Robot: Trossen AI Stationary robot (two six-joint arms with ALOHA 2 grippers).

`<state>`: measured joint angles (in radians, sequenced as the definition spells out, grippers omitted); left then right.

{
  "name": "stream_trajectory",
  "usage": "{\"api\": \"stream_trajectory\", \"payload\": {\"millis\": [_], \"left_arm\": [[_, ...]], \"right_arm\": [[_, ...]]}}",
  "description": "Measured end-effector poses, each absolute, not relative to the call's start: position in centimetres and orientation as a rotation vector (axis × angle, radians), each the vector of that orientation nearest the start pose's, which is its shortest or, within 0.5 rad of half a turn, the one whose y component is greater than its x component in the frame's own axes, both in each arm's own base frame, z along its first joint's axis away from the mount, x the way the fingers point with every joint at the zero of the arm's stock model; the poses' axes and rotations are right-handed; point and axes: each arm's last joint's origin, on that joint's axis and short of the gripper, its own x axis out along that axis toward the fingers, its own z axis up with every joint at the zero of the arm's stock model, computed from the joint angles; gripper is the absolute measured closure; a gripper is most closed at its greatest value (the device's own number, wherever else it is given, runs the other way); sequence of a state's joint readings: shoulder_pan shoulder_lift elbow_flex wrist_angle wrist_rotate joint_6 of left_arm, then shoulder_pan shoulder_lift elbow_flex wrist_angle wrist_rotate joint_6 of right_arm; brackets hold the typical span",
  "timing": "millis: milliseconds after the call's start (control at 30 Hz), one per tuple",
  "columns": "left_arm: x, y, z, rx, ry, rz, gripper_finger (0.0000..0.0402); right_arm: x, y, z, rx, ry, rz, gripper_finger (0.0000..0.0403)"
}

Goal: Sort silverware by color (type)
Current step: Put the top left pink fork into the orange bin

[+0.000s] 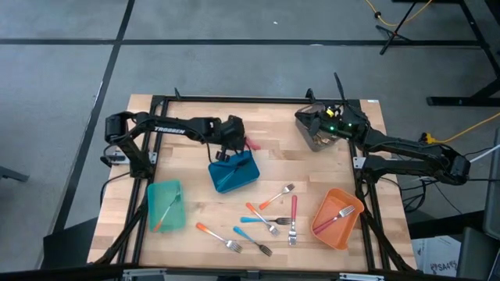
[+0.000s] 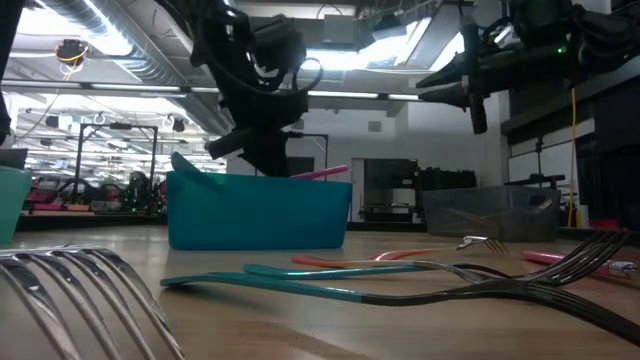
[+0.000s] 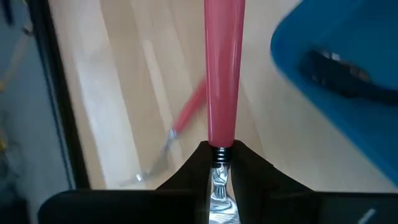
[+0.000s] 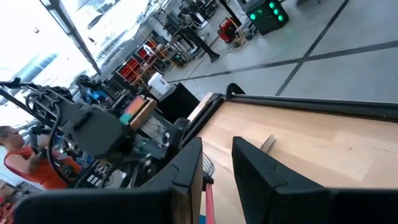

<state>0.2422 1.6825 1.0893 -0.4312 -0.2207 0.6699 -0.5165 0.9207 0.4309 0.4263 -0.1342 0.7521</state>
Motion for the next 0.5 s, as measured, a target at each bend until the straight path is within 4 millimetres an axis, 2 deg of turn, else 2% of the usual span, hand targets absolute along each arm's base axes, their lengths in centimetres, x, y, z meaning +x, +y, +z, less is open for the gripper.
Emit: {"api": "stream_trajectory", "payload": {"millis": [133, 267, 500], "left_arm": [[33.4, 7.7, 20.1, 0.678, 1.068, 0.089, 0.0366], [34.0, 7.0, 20.5, 0.746, 1.011, 0.080, 0.0365], [34.7, 5.7, 20.9, 0.778, 0.933, 0.067, 0.0365]], "right_arm": [[17.9, -9.4, 24.5, 0.770, -0.055, -0.305, 0.0324], [18.9, -8.6, 24.4, 0.763, -0.048, -0.210, 0.0324], [20.8, -7.4, 24.1, 0.740, -0.075, -0.101, 0.0324]]}}
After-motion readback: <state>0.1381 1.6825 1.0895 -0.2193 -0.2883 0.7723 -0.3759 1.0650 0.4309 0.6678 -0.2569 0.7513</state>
